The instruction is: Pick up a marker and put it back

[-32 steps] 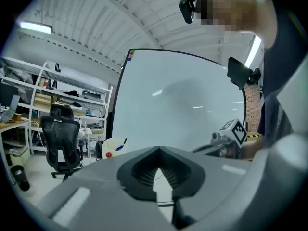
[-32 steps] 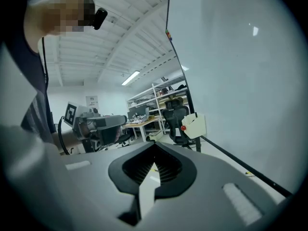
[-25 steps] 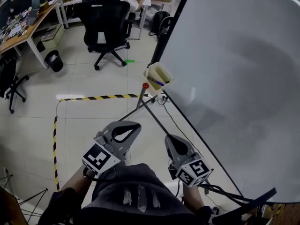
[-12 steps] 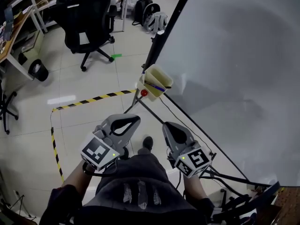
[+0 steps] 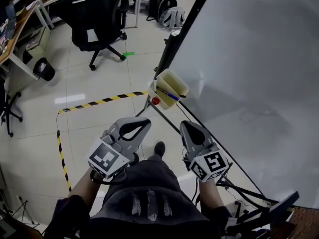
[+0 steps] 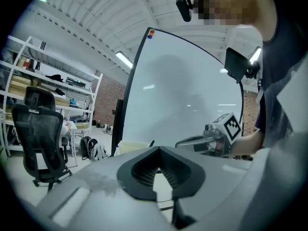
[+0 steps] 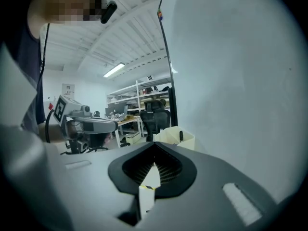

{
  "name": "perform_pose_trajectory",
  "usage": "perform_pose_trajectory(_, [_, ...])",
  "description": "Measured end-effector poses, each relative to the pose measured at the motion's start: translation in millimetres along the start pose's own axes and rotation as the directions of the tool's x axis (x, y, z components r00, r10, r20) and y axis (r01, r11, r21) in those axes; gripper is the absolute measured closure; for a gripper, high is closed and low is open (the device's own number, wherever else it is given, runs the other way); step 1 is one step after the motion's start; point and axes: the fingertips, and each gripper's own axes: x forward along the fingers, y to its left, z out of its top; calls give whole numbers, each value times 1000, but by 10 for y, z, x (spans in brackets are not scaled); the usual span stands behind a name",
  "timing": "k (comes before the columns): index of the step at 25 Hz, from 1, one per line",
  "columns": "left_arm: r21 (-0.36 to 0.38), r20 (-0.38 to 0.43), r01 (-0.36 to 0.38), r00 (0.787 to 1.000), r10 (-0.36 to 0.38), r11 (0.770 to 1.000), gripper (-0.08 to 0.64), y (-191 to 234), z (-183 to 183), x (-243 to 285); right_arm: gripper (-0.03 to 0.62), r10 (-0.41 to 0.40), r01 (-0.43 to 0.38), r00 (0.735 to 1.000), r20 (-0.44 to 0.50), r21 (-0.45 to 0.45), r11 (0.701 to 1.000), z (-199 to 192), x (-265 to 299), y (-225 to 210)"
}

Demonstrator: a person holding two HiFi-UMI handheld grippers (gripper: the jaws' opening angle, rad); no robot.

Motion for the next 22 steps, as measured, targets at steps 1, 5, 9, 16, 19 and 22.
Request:
perform_pose_trajectory(1, [0, -4, -2, 1000, 2, 1000, 554, 11, -21, 21, 591, -8, 9, 1000, 8, -9, 1000, 23, 39, -56])
perform_pose_trajectory(5, [5, -30, -1, 1000, 1, 1000, 554, 31, -118, 92, 572, -32, 34, 999, 35, -55, 998, 109, 220, -242])
perform_pose_trajectory(9, [-9, -45, -8, 999, 7, 1000, 554, 58, -154, 116, 457, -38, 43, 998, 50, -101, 994, 192, 403, -356])
perform_pose_trajectory(16, [-25, -60, -28, 998, 26, 999, 554, 131, -218, 132, 391, -62, 64, 998, 23, -134, 989, 156, 649, -504])
perform_pose_trajectory(19, [-28, -73, -36, 997, 34, 999, 554, 169, -247, 136, 391, -74, 76, 997, 19, -148, 986, 140, 745, -536])
perform_pose_trajectory(22, [-28, -77, -45, 996, 43, 999, 554, 202, -257, 138, 392, -68, 69, 998, 11, -139, 988, 101, 816, -554])
